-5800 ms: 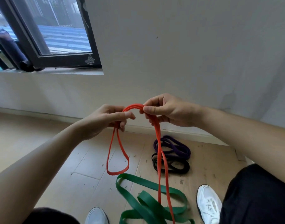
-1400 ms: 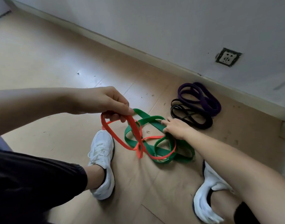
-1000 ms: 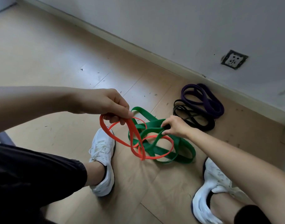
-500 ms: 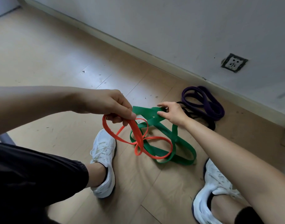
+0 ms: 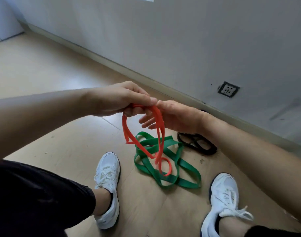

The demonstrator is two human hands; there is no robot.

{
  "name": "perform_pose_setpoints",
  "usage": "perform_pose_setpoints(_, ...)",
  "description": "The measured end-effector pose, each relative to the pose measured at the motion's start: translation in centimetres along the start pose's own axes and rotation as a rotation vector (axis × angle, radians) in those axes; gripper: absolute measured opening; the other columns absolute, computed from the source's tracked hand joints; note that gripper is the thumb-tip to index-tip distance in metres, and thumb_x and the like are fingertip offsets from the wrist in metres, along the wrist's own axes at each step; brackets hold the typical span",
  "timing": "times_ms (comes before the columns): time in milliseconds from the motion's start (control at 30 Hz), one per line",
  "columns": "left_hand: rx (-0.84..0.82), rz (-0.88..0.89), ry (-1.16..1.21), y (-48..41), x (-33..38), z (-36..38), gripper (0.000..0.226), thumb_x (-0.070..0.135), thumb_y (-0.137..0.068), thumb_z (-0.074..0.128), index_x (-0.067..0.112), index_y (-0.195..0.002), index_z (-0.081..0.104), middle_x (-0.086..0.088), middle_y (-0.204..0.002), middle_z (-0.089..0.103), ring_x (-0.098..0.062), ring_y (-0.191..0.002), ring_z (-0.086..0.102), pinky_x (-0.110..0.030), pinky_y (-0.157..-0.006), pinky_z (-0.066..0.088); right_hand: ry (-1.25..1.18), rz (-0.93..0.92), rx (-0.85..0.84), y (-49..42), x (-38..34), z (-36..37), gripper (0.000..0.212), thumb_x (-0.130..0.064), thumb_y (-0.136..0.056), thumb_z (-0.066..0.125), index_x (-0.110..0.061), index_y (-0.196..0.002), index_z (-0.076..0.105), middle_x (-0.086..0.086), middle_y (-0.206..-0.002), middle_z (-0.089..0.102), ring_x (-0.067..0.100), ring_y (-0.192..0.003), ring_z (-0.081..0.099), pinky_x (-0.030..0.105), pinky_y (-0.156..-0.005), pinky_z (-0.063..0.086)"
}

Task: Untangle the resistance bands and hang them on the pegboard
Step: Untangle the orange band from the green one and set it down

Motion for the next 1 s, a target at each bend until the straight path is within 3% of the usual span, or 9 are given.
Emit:
perform_pose_setpoints(100,0.102,0.074,0.054,0.6,1.5,-1.3,0.036,0.034,-0.094,0.063,0.000,-0.083,0.067,0.004,-0.053,0.046,-0.010,-0.049,0.036,-0.018,-0.047,0.029,0.030,-0.067,0.093,1.2,-4.0,1.4,0.047,-0.023,-0.090,0.066,0.002,-0.128,0.056,0.011,-0.101,0.071,0.029,-0.098,0.068,0.043,-0.098,0.054)
perform_pose_setpoints(200,0.180,0.146,0.093,1.5,3.1,-2.4,0.039,0.042,-0.092,0.065,0.005,-0.083,0.070,0.003,-0.055,0.045,-0.010,-0.051,0.038,-0.022,-0.053,0.031,0.095,-0.124,0.224,2.5,-7.2,1.9,0.032,-0.010,-0.086,0.069,-0.003,-0.116,0.062,0.007,-0.088,0.070,0.023,-0.084,0.070,0.033,-0.086,0.058)
perform_pose_setpoints(300,0.250,0.239,0.162,2.5,5.1,-2.8,0.033,0.040,-0.091,0.060,0.008,-0.084,0.066,0.004,-0.057,0.044,-0.009,-0.051,0.037,-0.021,-0.054,0.032,0.208,-0.192,0.323,3.7,-10.4,2.4,0.019,-0.009,-0.094,0.066,-0.003,-0.111,0.064,0.012,-0.092,0.071,0.025,-0.086,0.070,0.035,-0.085,0.059)
perform_pose_setpoints(533,0.320,0.501,0.343,4.1,10.2,-3.3,0.033,0.038,-0.104,0.050,0.014,-0.086,0.063,0.007,-0.060,0.044,-0.006,-0.048,0.035,-0.017,-0.051,0.031,0.397,-0.420,0.510,6.9,-18.5,4.6,0.019,-0.011,-0.094,0.067,-0.002,-0.110,0.069,0.012,-0.092,0.072,0.023,-0.082,0.070,0.032,-0.078,0.058)
perform_pose_setpoints(633,0.315,0.568,0.408,4.2,11.8,-3.2,0.033,0.045,-0.098,0.056,0.015,-0.086,0.063,0.008,-0.058,0.042,-0.005,-0.047,0.033,-0.017,-0.051,0.029,0.464,-0.454,0.553,7.9,-20.0,4.9,0.023,-0.007,-0.092,0.069,-0.002,-0.114,0.069,0.013,-0.096,0.074,0.024,-0.086,0.072,0.033,-0.081,0.059)
perform_pose_setpoints(800,0.407,0.586,0.189,3.2,13.1,-2.4,0.035,0.041,-0.085,0.074,0.008,-0.093,0.070,0.006,-0.056,0.041,-0.008,-0.048,0.033,-0.019,-0.046,0.030,0.462,-0.477,0.624,9.3,-20.0,3.8,0.021,-0.002,-0.090,0.071,0.003,-0.111,0.071,0.017,-0.097,0.076,0.027,-0.085,0.074,0.037,-0.081,0.059)
perform_pose_setpoints(1000,0.439,0.530,-0.021,1.3,14.0,-1.5,0.032,0.042,-0.083,0.070,0.011,-0.094,0.070,0.002,-0.060,0.054,-0.010,-0.052,0.047,-0.021,-0.050,0.042,0.432,-0.555,0.685,10.2,-18.9,2.2,0.024,0.000,-0.087,0.074,0.004,-0.110,0.069,0.020,-0.097,0.076,0.031,-0.086,0.075,0.038,-0.080,0.061)
Point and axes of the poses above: each hand's wrist, its own y-axis away from the middle knuckle, its own z-axis out of the palm, x = y × z, the point moved 3 cm from there along -y, towards the middle knuckle
